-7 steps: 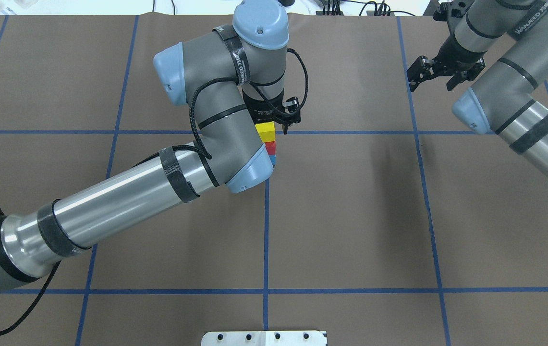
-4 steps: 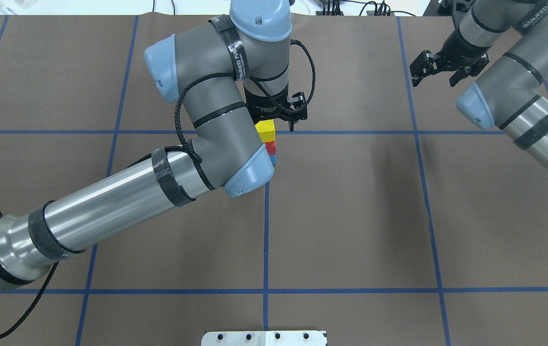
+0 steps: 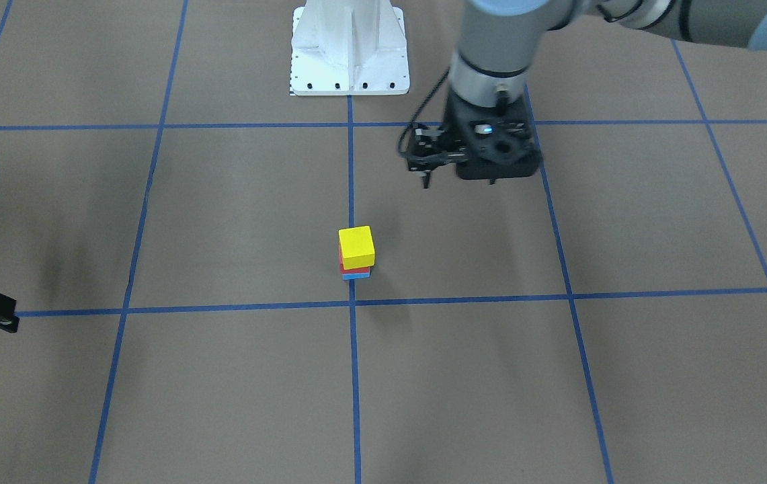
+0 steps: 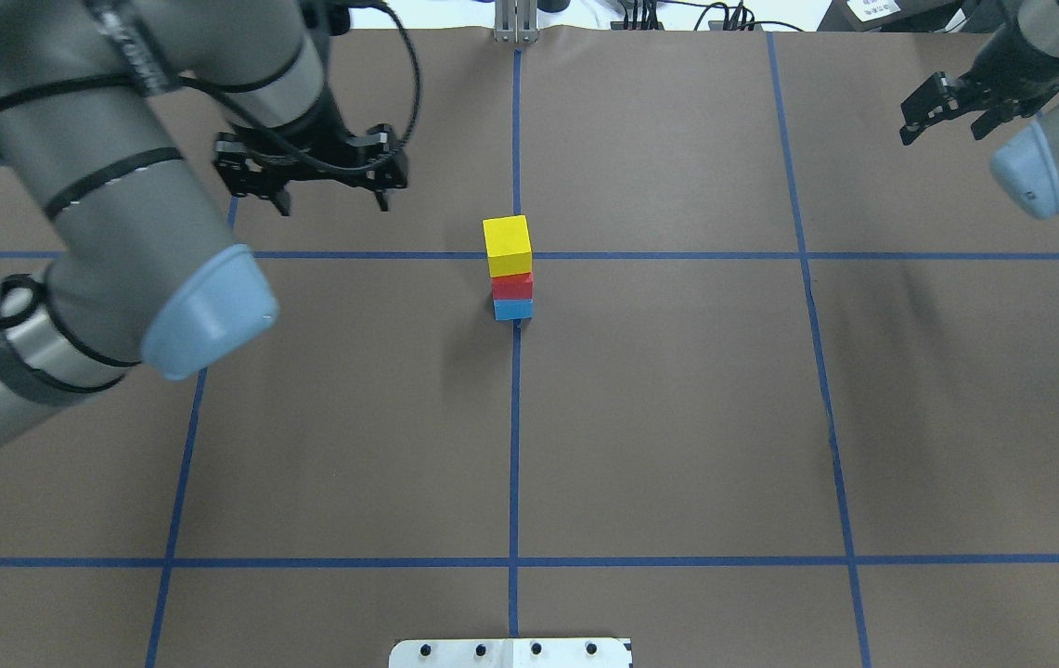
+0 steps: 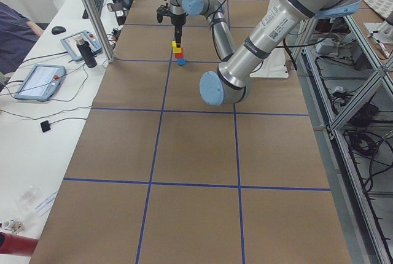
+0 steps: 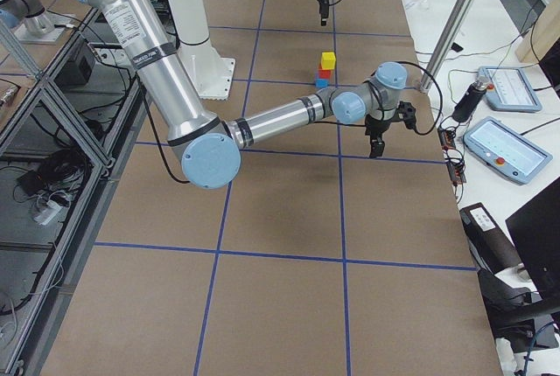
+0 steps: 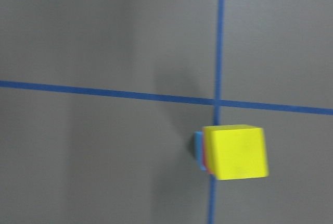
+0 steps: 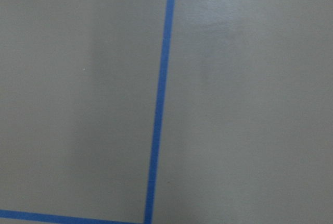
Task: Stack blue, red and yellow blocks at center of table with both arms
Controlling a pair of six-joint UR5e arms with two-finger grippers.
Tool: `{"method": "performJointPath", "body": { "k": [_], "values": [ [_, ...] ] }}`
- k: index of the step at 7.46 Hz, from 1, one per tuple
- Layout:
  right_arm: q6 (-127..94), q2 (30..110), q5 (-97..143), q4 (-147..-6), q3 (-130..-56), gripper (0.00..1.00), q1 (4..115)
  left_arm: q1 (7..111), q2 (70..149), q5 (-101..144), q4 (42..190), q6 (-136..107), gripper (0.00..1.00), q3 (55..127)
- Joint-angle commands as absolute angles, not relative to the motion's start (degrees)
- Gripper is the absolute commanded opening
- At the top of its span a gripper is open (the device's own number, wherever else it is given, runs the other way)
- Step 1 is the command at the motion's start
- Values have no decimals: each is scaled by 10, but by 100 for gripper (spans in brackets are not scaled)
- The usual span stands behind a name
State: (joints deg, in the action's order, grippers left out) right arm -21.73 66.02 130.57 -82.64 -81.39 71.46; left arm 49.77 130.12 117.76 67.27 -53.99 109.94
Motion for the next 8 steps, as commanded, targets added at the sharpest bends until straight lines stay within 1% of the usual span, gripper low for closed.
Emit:
{"method": "performJointPath", "body": {
  "k": [1,2,3,4,5,6,8],
  "values": [
    [-108,746,1312,-820,-816,99,791,608,1158,1204,673,-354,100,1148],
    [-75,778,1336,-825,-810,99,835,680,1104,1241,678,-237,100,1137],
    [-71,810,1346,-818,-821,99,866,729,1055,1264,703,-195,100,1117],
    [-71,824,1329,-814,-818,99,867,770,992,1264,783,-136,100,1093],
    [-74,837,1323,-800,-818,99,867,840,944,1266,830,-23,100,1056],
    [-79,843,1327,-782,-823,99,868,874,939,1274,831,47,100,1025],
    [-79,844,1393,-791,-820,99,879,903,939,1301,856,80,100,957]
  ]
}}
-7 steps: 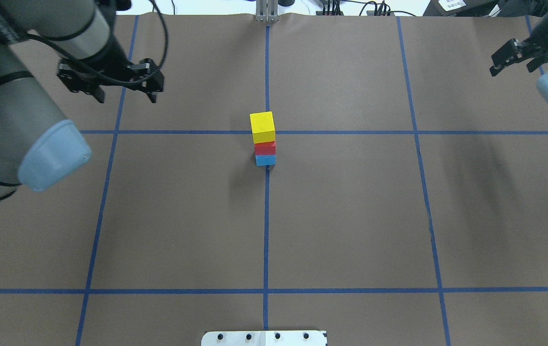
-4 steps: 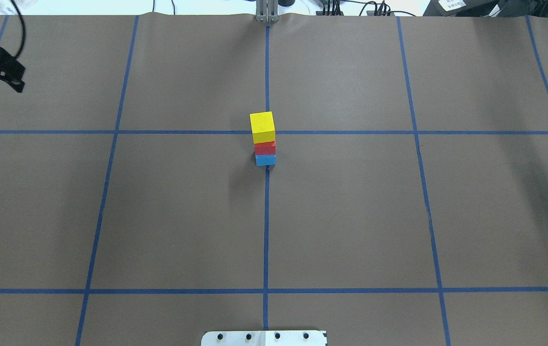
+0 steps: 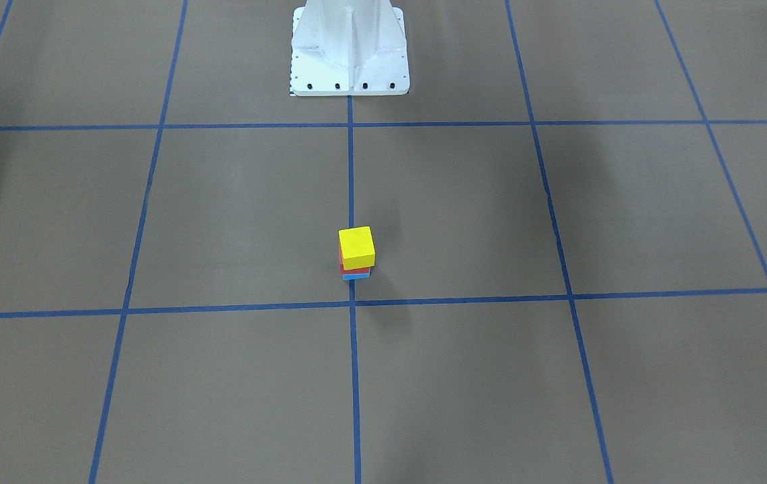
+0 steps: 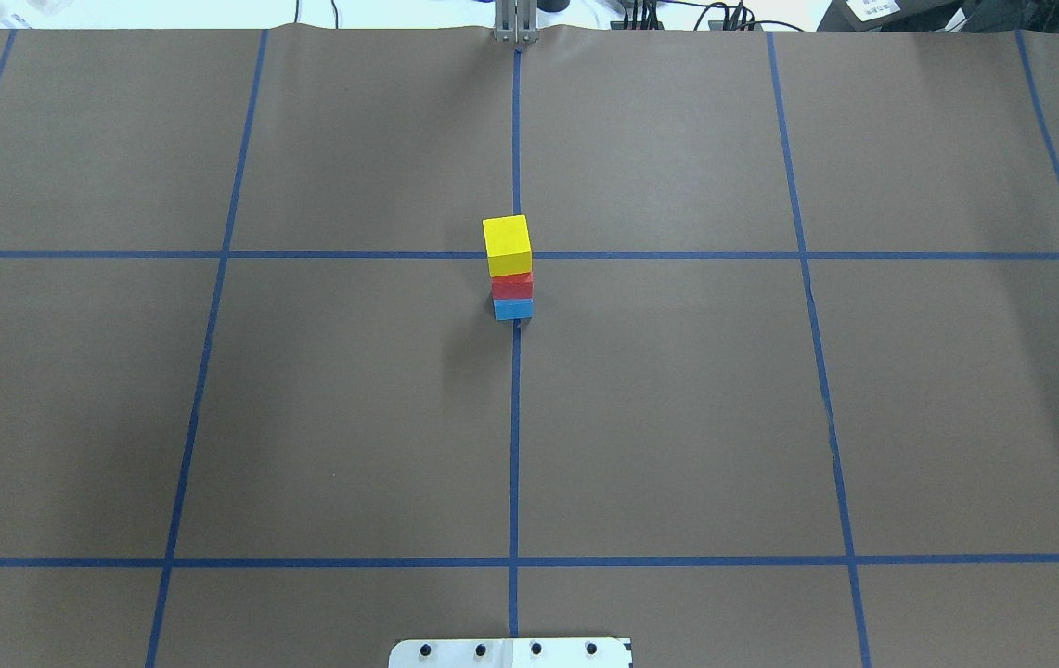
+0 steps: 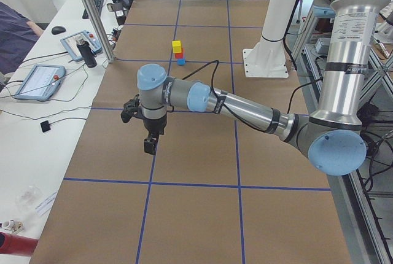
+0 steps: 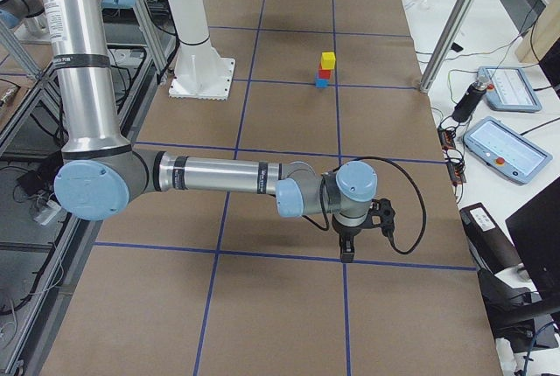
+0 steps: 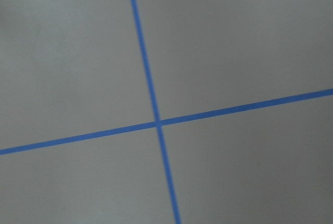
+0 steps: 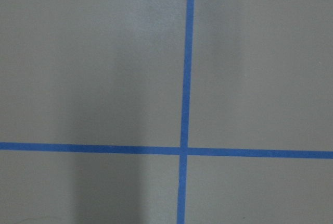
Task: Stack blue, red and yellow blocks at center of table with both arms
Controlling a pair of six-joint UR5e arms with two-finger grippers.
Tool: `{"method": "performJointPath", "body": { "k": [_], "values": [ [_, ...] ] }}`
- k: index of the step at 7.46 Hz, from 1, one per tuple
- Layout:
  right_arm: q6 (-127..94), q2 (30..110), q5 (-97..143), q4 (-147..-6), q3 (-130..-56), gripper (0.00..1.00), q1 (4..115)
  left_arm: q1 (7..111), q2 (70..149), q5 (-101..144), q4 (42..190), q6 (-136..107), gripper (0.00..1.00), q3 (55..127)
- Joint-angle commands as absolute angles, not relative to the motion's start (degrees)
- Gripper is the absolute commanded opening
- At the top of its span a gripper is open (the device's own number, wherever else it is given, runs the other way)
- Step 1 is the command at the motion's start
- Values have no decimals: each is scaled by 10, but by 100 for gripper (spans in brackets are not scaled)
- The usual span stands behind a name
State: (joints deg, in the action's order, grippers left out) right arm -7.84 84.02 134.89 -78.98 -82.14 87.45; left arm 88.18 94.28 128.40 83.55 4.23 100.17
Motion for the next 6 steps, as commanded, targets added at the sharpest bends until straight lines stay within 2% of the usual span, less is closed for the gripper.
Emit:
{"method": "performJointPath", "body": {
  "k": [1,6],
  "values": [
    [-79,842,1403,-801,-824,99,879,903,939,1302,866,83,100,946],
    [-77,838,1398,-852,-826,99,916,893,933,1303,895,15,100,944]
  ]
}}
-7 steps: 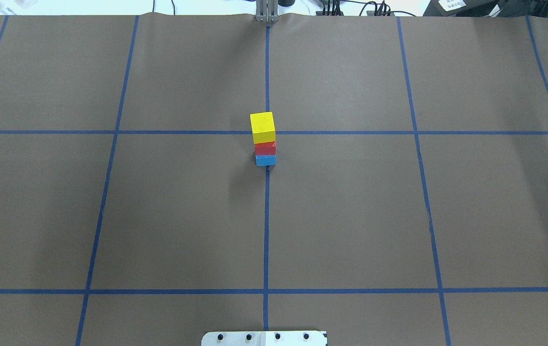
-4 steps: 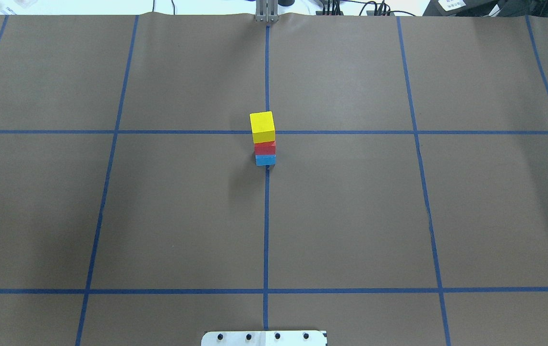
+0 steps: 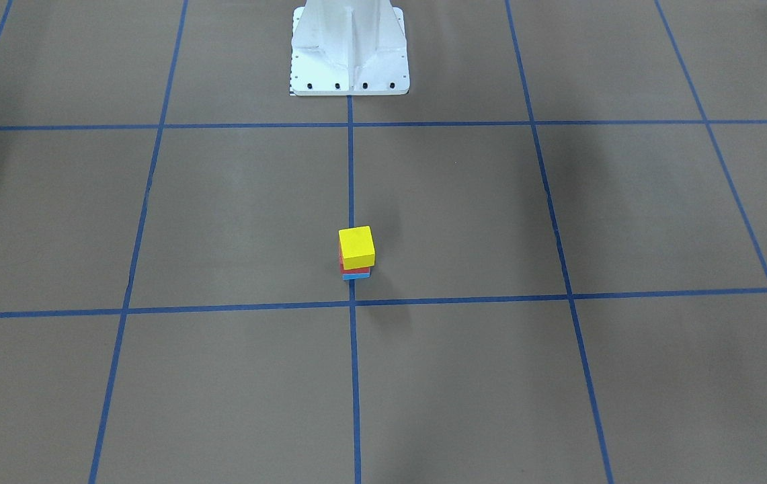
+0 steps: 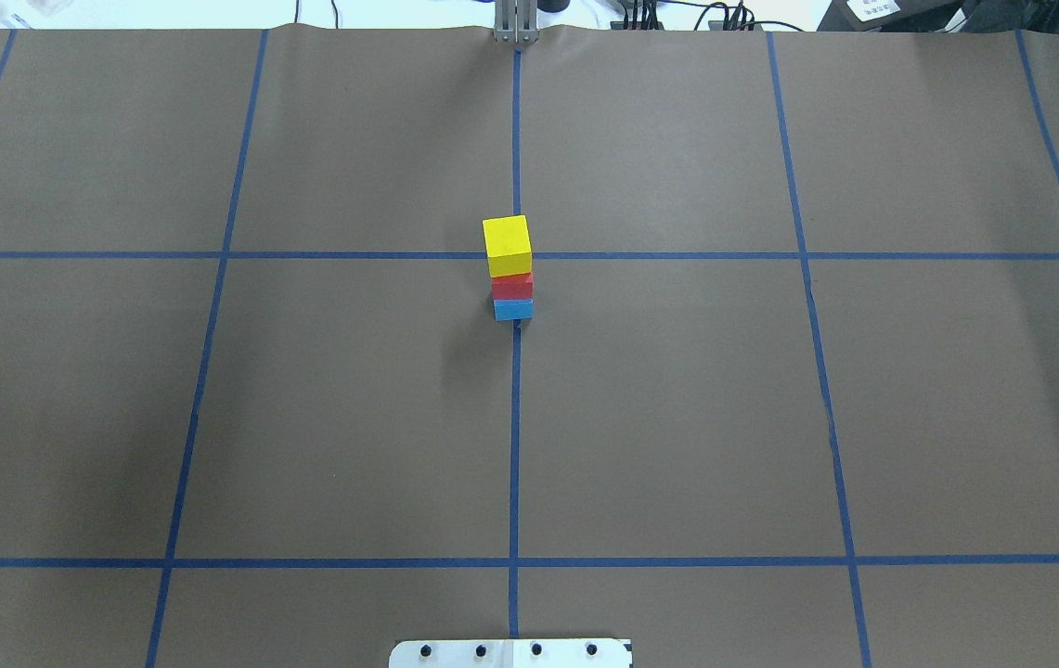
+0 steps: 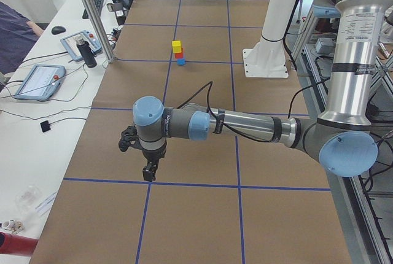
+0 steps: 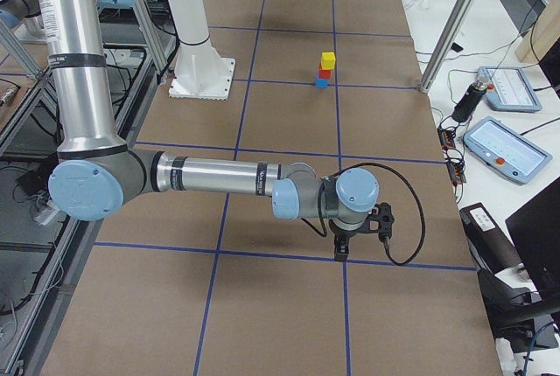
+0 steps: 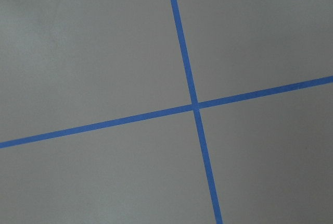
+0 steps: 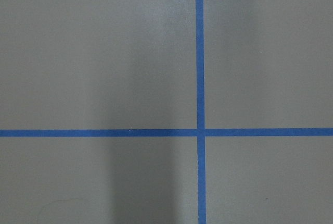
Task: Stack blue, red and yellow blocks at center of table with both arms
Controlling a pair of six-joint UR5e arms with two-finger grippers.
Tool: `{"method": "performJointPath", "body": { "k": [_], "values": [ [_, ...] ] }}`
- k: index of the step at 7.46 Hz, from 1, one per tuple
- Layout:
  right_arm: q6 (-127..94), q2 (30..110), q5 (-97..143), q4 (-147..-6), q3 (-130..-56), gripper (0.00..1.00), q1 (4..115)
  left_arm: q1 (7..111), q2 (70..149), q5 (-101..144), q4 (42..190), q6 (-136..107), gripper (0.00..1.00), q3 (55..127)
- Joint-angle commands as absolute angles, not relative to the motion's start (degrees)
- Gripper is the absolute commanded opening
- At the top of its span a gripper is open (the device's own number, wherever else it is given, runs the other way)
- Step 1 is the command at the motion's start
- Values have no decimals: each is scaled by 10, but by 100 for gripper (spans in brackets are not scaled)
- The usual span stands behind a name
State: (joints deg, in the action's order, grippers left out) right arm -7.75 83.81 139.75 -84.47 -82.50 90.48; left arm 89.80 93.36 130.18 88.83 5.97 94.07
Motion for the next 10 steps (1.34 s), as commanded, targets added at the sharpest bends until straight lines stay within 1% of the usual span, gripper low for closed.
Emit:
{"method": "performJointPath", "body": {
  "k": [1,3,6,8,10],
  "values": [
    [-76,838,1401,-852,-826,99,921,882,930,1303,921,-11,100,940],
    [-76,838,1401,-852,-826,99,923,858,912,1303,939,-32,100,937],
    [-77,841,1396,-852,-826,99,923,855,903,1303,951,-33,100,933],
    [-78,841,1353,-871,-842,99,915,856,900,1302,950,-32,100,935],
    [-73,854,1327,-935,-892,99,915,857,900,1299,951,-31,100,936]
  ]
}}
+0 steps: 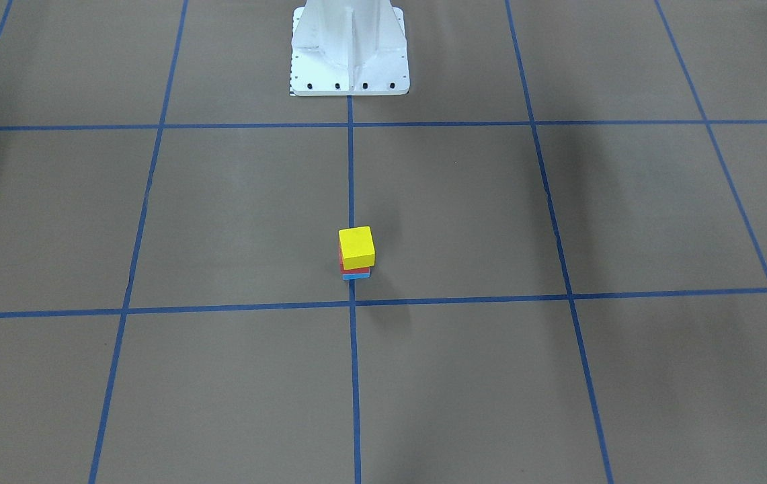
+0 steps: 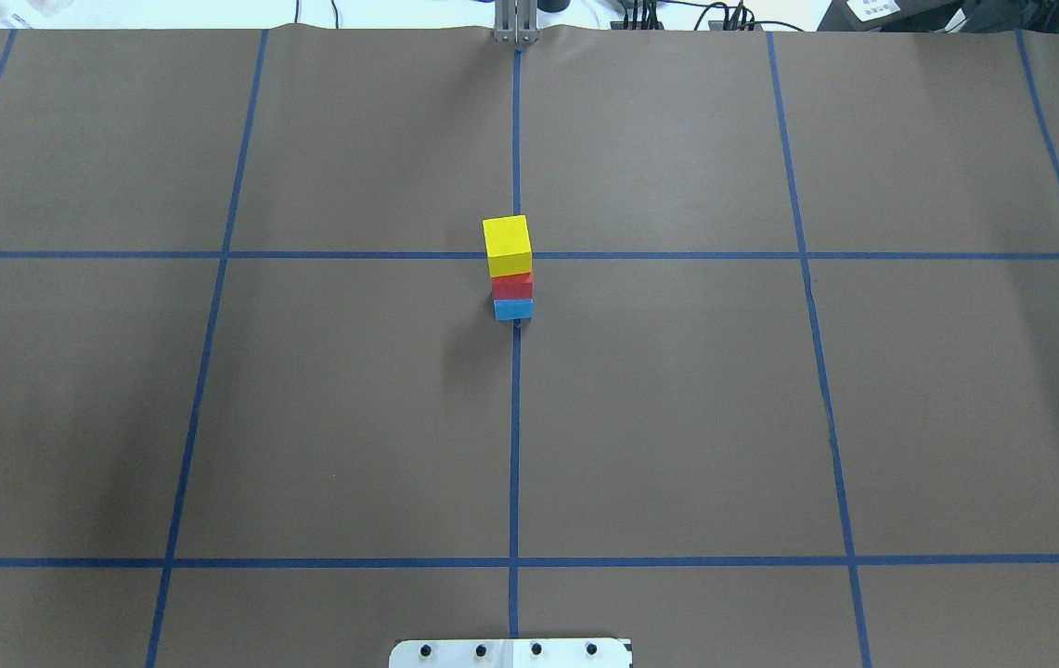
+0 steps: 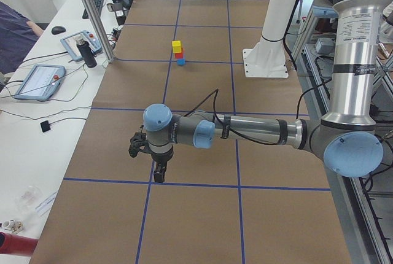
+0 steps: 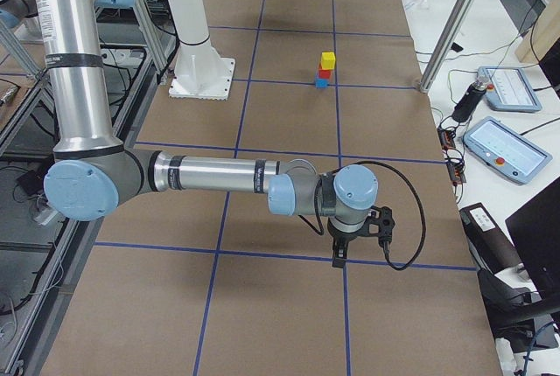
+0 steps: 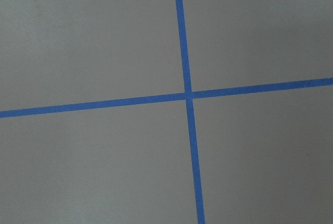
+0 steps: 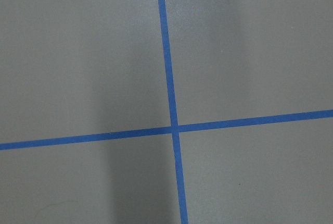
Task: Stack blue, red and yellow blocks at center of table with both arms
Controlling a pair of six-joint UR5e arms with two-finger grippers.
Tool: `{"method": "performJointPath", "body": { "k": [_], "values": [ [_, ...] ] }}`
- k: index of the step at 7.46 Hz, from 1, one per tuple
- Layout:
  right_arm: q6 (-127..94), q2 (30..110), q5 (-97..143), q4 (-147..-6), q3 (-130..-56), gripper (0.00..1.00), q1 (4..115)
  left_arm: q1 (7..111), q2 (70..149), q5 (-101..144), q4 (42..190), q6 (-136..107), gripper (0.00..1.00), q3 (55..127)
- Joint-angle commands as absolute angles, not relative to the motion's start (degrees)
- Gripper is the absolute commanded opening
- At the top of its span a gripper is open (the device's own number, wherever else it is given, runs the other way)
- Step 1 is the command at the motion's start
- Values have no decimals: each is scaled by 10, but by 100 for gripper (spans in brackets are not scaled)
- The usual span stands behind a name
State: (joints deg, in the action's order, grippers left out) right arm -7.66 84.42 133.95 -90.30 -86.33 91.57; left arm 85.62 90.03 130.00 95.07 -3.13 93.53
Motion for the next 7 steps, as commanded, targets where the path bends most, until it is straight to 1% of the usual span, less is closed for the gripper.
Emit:
{"method": "performJointPath", "body": {
  "k": [1,3,7],
  "values": [
    [-72,877,1331,-935,-921,99,915,857,900,1299,951,-31,100,940],
    [-71,902,1332,-930,-934,99,915,857,894,1299,951,-30,100,943],
    [-71,903,1335,-929,-935,99,915,857,893,1300,949,-30,100,943]
  ]
}}
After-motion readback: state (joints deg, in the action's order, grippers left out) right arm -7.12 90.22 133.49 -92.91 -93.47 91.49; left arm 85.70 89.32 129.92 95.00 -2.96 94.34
